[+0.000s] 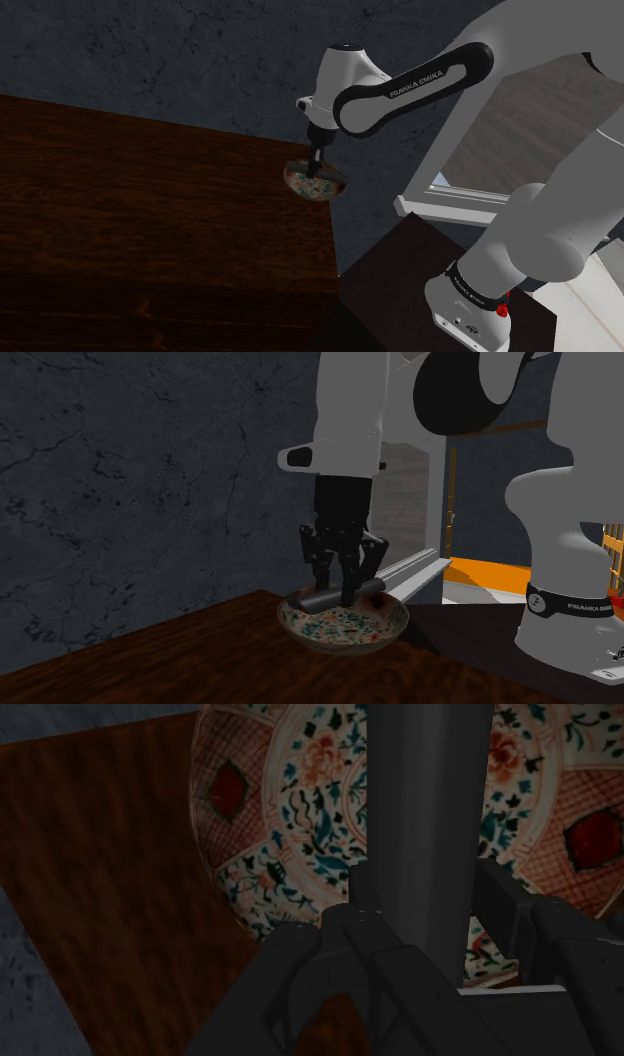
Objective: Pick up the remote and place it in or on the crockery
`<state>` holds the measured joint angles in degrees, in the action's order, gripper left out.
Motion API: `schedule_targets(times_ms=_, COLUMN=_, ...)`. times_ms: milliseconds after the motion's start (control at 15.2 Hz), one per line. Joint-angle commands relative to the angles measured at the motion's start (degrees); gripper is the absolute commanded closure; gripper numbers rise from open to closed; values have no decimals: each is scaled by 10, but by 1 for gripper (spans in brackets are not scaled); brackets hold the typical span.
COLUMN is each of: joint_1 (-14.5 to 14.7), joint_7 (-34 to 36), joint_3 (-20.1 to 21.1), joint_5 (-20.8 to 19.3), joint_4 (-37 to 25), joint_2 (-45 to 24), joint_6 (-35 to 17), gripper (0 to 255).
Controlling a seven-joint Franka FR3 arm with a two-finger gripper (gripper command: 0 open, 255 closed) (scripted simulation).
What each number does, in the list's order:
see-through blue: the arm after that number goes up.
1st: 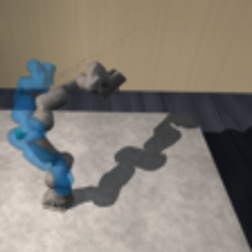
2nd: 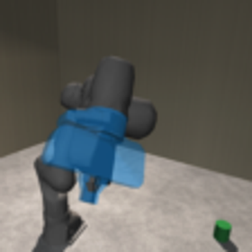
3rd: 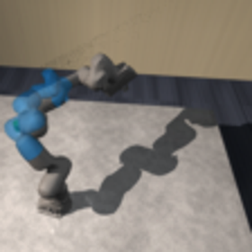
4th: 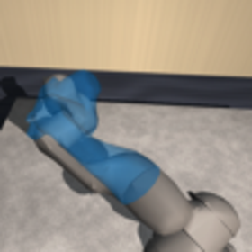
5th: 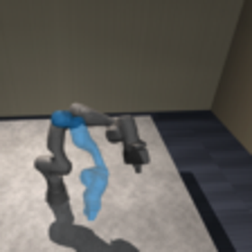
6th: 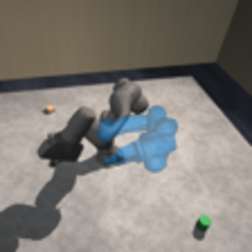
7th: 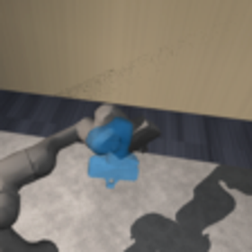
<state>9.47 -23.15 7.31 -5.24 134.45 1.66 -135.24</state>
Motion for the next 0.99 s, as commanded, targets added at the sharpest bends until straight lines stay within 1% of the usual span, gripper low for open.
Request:
schedule_targets(times_ms=0, joint_1=0, joint_7=4, joint_3=0, joint_5=-4, joint_4=7, joint_2=-12, joint_6=-19, gripper=255)
schedule_targets(times_ms=528, joint_1=0, joint_7=4, joint_3=0, joint_5=-4, joint_4=7, joint_2=-12, joint_6=-19, gripper=255)
schedule_targets(times_ms=594, joint_1=0, joint_7=4, joint_3=0, joint_5=-4, joint_4=7, joint_2=-12, joint_6=-19, gripper=0)
schedule_targets(times_ms=924, joint_1=0, joint_7=4, joint_3=0, joint_5=-4, joint_4=7, joint_2=-12, joint_6=-19, gripper=0)
